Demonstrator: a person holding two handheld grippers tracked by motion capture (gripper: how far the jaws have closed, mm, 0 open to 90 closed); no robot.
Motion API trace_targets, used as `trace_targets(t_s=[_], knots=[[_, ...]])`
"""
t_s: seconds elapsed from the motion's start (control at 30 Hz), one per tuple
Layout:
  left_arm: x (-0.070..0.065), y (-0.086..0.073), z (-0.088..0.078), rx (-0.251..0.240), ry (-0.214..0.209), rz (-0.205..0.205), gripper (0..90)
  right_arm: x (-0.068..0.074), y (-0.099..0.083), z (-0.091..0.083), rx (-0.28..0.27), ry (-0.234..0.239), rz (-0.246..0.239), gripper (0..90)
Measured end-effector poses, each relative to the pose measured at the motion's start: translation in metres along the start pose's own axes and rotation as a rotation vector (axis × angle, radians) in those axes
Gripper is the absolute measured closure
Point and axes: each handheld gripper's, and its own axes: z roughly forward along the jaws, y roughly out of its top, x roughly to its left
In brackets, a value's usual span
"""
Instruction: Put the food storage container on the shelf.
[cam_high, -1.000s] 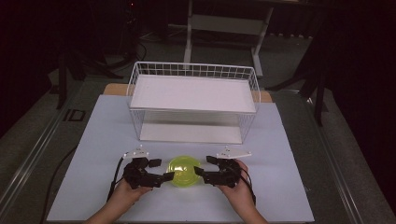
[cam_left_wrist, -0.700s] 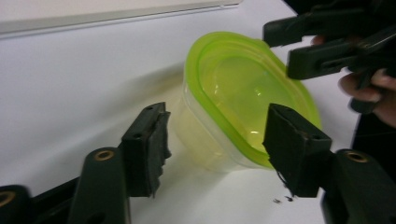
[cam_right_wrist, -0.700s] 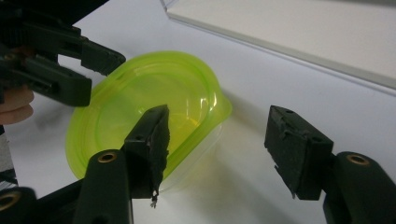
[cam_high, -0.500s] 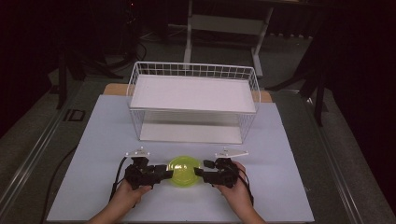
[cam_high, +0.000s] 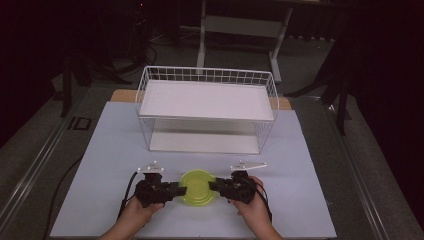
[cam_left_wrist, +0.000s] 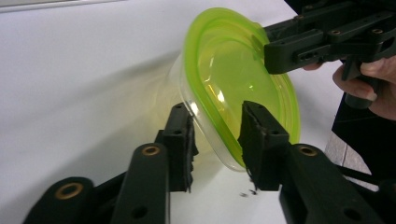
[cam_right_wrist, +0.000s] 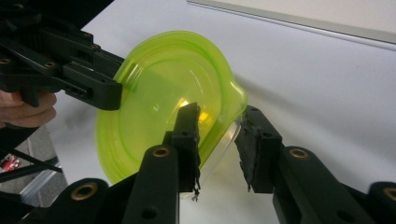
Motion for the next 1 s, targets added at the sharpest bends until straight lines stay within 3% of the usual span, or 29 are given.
trace_targets(t_s=[0.1,0.2,0.3,0.37,0.6,1.0], knots=[[-0.006,0.000,-0.002,0.015,0.032,0.016,70.1,0.004,-0.001,-0.003,-0.006,0.002,0.017,74.1],[-0.009,0.000,-0.004,0.025,0.055,0.003,76.8,0.013,-0.001,-0.007,-0.017,-0.007,0.016,78.9],[-0.010,0.002,-0.005,0.034,0.071,-0.012,80.7,0.021,0.001,-0.009,-0.004,-0.060,-0.043,80.3],[-0.012,0.005,-0.006,0.029,0.079,-0.006,81.3,0.020,0.000,-0.009,-0.003,-0.060,-0.035,80.3],[-0.014,0.018,-0.010,0.000,0.074,0.028,81.6,0.017,0.007,-0.016,-0.045,-0.055,-0.018,80.3],[-0.010,0.034,-0.012,-0.048,0.043,0.023,82.0,0.014,0.021,-0.023,-0.093,-0.071,-0.021,80.2]])
